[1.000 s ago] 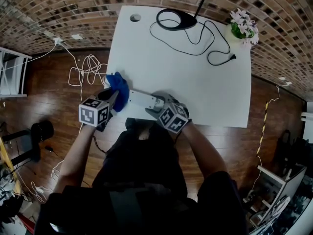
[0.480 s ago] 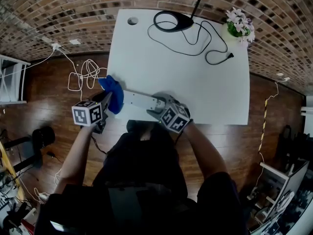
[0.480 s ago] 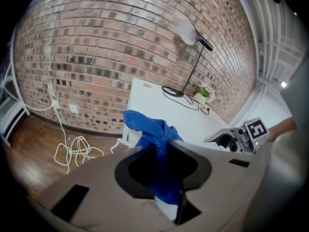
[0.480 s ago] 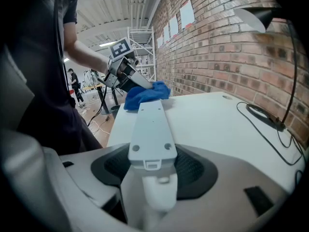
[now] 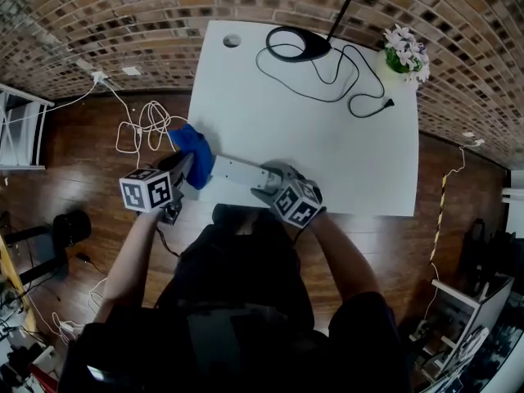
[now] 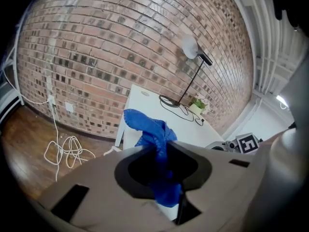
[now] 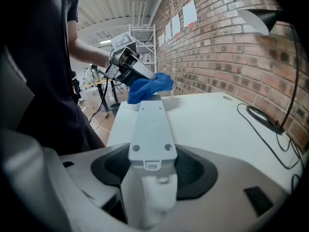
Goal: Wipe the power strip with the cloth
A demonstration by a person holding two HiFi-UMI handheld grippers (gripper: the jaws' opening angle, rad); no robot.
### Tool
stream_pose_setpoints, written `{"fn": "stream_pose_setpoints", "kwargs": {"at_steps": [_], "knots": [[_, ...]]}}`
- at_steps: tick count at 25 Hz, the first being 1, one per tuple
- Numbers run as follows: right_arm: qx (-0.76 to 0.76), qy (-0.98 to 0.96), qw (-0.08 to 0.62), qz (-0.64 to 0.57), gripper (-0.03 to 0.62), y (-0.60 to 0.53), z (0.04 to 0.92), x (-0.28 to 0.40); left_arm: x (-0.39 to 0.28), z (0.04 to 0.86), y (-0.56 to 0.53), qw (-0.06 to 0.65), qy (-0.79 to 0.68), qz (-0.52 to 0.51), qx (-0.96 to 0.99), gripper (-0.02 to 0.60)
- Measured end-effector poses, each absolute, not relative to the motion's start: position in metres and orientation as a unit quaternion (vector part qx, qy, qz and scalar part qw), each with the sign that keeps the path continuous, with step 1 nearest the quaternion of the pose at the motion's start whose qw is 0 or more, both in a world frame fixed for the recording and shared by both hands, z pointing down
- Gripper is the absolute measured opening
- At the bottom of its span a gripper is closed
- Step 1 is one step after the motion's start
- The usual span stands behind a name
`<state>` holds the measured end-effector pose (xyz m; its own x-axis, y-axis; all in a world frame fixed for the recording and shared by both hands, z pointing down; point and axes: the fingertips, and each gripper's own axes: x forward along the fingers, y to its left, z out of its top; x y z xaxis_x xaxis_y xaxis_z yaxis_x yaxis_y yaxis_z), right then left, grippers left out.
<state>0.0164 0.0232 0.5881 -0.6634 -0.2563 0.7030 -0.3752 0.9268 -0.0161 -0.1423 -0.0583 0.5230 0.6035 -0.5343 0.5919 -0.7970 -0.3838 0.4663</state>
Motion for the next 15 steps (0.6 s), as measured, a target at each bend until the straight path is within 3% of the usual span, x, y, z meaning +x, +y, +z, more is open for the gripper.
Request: {"fn": "stream_pose_setpoints", "kwargs": {"at_steps": [6,15], "knots": [[0.176,-0.903,0.39,0.041,0.281,0.023,0.585,0.014,-0.135,0.521,-0.061,0.382,-0.399,0.171,0.816,0.081],[0.171,-0.881,0.432,-0.088,0.281,0.029,0.578,0.009,-0.121,0.502,-0.067,0.339,-0.386,0.174,0.84,0.084]]}}
